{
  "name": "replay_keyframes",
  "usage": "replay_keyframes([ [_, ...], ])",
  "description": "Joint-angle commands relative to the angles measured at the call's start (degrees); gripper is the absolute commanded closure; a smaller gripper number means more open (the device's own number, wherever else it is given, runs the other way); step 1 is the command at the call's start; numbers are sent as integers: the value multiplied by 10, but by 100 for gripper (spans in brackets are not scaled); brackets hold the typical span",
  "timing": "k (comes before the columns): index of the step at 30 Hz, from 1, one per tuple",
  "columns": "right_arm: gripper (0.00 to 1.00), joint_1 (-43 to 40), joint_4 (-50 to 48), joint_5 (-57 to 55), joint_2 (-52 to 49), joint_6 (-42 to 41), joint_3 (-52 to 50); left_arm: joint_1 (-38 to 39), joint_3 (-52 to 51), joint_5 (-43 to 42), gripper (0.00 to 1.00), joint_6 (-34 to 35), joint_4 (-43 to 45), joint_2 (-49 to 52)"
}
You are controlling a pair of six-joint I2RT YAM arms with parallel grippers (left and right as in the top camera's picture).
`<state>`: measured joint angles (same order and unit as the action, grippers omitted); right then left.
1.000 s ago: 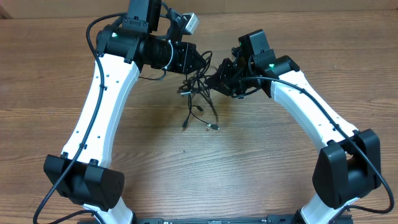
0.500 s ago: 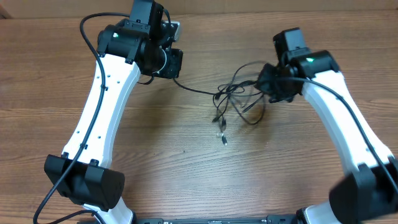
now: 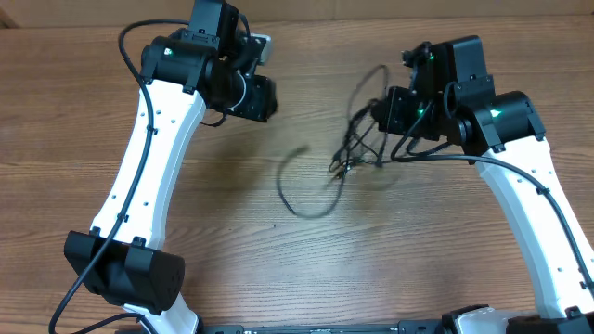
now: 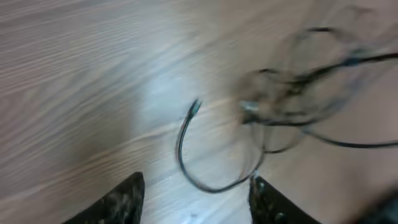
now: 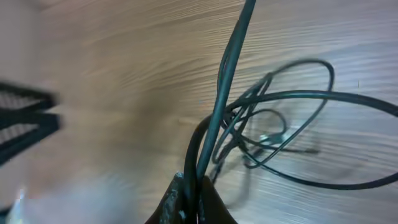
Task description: Untangle cables
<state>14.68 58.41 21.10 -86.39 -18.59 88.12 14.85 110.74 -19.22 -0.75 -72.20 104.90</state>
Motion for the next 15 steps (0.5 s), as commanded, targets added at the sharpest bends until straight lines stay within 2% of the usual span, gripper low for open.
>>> replay_keyframes([
  [1, 96, 2, -12, 138, 14, 48, 17, -2, 11, -156, 42, -81, 3, -11],
  [6, 96, 2, -14, 217, 15, 65, 49, 5, 11, -172, 41, -99, 11, 12],
  [15, 96, -10, 12, 227, 15, 65, 78, 6, 11, -308, 43, -207, 20, 86],
])
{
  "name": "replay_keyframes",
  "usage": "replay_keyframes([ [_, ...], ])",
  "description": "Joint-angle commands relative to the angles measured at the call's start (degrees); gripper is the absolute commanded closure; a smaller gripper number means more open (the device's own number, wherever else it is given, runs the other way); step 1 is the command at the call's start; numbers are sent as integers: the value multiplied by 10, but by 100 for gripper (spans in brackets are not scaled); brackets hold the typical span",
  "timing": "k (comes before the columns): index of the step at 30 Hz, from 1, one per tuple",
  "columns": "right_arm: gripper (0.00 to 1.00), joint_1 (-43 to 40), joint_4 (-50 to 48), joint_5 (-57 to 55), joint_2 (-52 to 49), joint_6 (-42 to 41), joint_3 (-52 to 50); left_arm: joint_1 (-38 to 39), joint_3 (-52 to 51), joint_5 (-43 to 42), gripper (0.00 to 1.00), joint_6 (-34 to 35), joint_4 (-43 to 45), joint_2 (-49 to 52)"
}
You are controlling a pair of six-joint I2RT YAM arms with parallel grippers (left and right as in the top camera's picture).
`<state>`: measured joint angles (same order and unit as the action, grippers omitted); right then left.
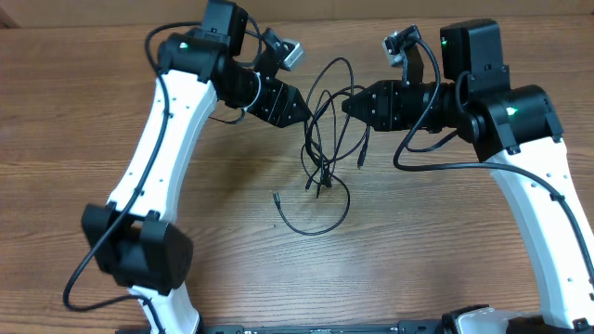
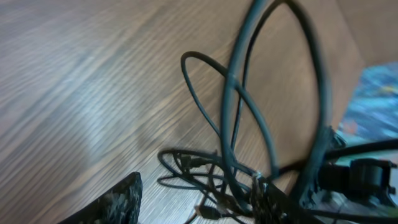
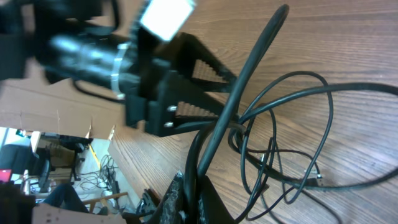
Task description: Untangle cables
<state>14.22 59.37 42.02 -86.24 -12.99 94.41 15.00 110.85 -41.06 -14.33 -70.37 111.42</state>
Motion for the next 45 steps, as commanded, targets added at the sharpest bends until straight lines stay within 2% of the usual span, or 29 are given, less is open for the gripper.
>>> replay_keyframes([
  [1, 96, -6, 3, 18, 13, 9, 15, 8, 9, -116, 43, -90, 2, 26],
  [4, 96, -6, 3, 17, 14, 9, 15, 14, 9, -161, 44, -116, 10, 42],
  [9, 96, -6, 2, 17, 14, 9, 15, 27, 9, -160, 64, -112, 23, 77],
  [12, 96, -6, -2, 17, 14, 9, 15, 39, 9, -160, 67, -64, 49, 113],
  [14, 96, -6, -1, 17, 14, 9, 15, 50, 9, -160, 96, 3, 92, 142],
  [17, 96, -6, 8, -4, 14, 8, 15, 54, 10, -120, 96, 137, 156, 156],
  [19, 96, -6, 35, -90, 14, -40, 15, 48, 15, -17, 96, 233, 164, 146],
  [23, 96, -6, 97, -343, 12, -180, 14, 19, 19, 98, 96, 260, 123, 87],
  [26, 94, -6, 104, -474, 12, -218, -3, -2, 19, 155, 96, 261, 103, 7],
  [32, 87, -6, 99, -517, -14, -215, -7, 0, 19, 165, 96, 258, 81, -74],
  [34, 77, -6, 93, -520, -27, -210, -7, 0, 19, 172, 95, 250, 62, -81],
  [35, 63, -6, 90, -521, -34, -210, -7, -1, 19, 175, 96, 241, 47, -82],
  [36, 39, -6, 88, -521, -38, -211, -7, -1, 19, 177, 96, 229, 35, -82],
  [38, 11, -6, 86, -518, -43, -211, -7, -3, 19, 196, 96, 220, 20, -82],
  [40, 4, -6, 82, -502, -43, -204, -7, -8, 19, 198, 96, 220, 20, -82],
  [41, 3, -6, 76, -478, -42, -183, -7, -11, 20, 193, 96, 221, 21, -82],
  [43, 1, -6, 56, -365, -41, -111, -6, -22, 27, 164, 96, 221, 19, -83],
  [45, 1, -6, 36, -206, -37, -28, -1, -41, 41, 89, 96, 220, 19, -84],
])
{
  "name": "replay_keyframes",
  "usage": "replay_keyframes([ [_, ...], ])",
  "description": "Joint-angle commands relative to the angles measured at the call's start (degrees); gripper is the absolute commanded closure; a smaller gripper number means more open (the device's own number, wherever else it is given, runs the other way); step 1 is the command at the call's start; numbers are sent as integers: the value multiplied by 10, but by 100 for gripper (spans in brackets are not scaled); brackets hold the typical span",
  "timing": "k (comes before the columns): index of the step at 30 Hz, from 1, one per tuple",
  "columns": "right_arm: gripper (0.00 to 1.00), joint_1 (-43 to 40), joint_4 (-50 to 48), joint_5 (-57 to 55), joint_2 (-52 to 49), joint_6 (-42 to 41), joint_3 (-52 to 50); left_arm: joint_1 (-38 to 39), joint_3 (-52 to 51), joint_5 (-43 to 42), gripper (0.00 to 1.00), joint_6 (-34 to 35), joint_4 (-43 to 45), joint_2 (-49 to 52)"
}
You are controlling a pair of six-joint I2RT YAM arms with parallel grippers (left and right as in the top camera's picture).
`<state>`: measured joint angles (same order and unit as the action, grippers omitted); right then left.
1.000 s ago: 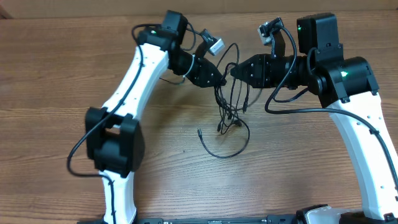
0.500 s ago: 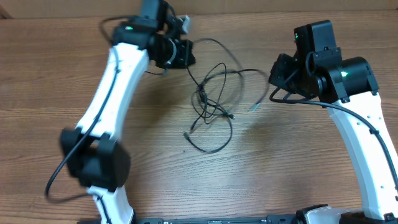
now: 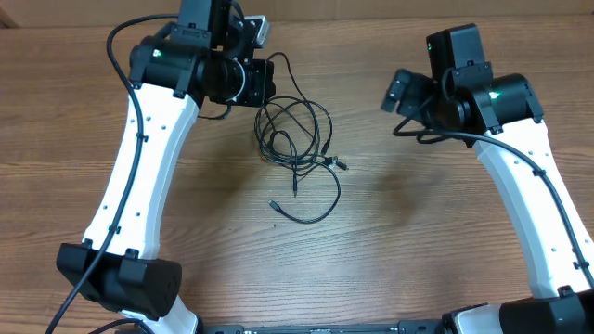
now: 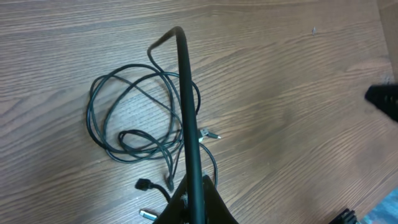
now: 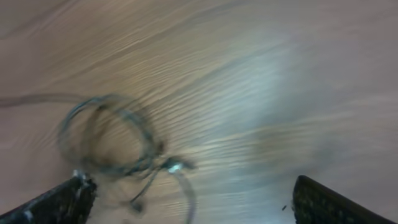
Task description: Untangle cables
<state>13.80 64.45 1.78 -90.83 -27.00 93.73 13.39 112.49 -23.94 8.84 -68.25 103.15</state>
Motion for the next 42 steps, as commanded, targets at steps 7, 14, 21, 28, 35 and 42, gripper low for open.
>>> replay_keyframes([
  [7, 4, -2, -66, 379, 14, 87, 28, -86, 67, -255, 96, -11, -3, -2],
  [14, 14, 35, -115, 295, 10, -34, 22, -89, 70, -267, 96, -11, 0, -11],
  [21, 23, 42, -115, 243, -17, -49, -25, -90, 103, -265, 96, -9, 47, -72],
  [28, 23, 43, -132, 233, -46, -5, -36, -90, 113, -265, 96, -3, 101, -147],
  [35, 23, 50, -132, 265, -90, 36, -36, -90, 114, -265, 96, 40, 141, -184],
  [42, 23, 50, -119, 290, -101, 67, -36, -90, 114, -232, 96, 86, 199, -189],
])
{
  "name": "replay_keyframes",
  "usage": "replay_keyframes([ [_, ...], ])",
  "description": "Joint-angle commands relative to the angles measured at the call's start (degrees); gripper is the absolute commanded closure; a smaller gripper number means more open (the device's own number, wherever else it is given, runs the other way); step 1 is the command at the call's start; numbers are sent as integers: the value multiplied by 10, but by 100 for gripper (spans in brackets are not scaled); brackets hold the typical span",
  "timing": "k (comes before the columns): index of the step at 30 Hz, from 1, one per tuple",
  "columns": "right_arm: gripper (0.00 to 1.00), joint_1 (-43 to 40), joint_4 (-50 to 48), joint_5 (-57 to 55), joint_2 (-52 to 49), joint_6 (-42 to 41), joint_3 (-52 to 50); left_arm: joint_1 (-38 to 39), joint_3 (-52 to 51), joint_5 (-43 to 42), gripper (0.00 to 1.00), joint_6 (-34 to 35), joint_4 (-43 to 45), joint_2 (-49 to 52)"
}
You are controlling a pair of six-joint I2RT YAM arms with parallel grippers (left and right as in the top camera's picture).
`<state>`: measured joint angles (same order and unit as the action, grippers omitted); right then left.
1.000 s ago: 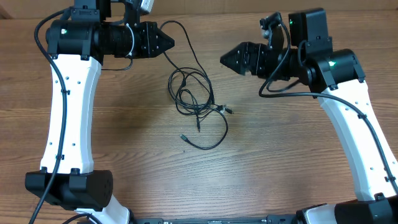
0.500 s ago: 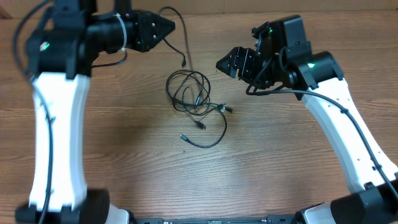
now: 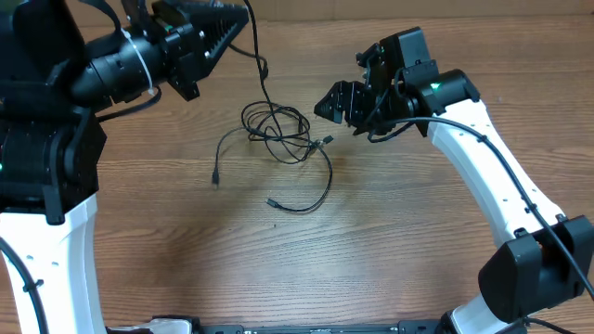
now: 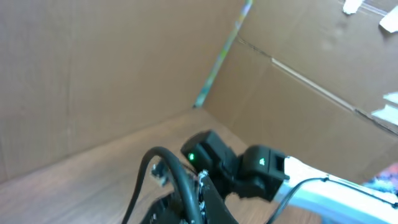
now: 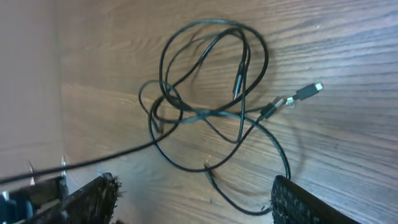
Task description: Untangle cables
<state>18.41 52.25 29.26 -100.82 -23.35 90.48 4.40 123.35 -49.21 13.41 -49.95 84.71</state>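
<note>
A tangle of thin black cables (image 3: 278, 130) lies on the wooden table (image 3: 418, 241), with plug ends spread to its left, front and right. My left gripper (image 3: 232, 20) is raised high above the table's back left, shut on one cable strand (image 3: 262, 79) that runs down into the tangle. The left wrist view shows that strand (image 4: 168, 163) pinched in the left gripper (image 4: 200, 202). My right gripper (image 3: 336, 109) stands open just right of the tangle. In the right wrist view the tangle (image 5: 205, 106) lies ahead of the right gripper (image 5: 196, 205), whose fingers hold nothing.
Cardboard walls (image 4: 112, 68) stand behind the table. The right arm (image 4: 249, 168) shows in the left wrist view. A loose cable loop (image 3: 311, 190) curves toward the table's middle, ending in a plug (image 3: 272, 201).
My left gripper, still shut on the cable, has gone from low beside the tangle to high above the table. The right gripper has moved left to the tangle's right side, still open.
First my right gripper held the bundle at the right while the left was open and apart. Then both met at the raised bundle. Later the left was shut on a cable, the right open and away. Now the left holds its strand high over a looser tangle.
</note>
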Motion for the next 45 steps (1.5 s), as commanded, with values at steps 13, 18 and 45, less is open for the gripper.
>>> replay_keyframes([
  [13, 23, 83, 12, 26, -67, 214, -4, 0, 5, 38, 96, 60, 35, -5],
  [18, 28, 119, -5, 76, -106, 249, -4, 0, 5, 38, 96, 61, 30, -5],
  [45, 87, 118, -4, 35, -57, 155, 23, 0, 5, 120, 96, 66, -56, 0],
])
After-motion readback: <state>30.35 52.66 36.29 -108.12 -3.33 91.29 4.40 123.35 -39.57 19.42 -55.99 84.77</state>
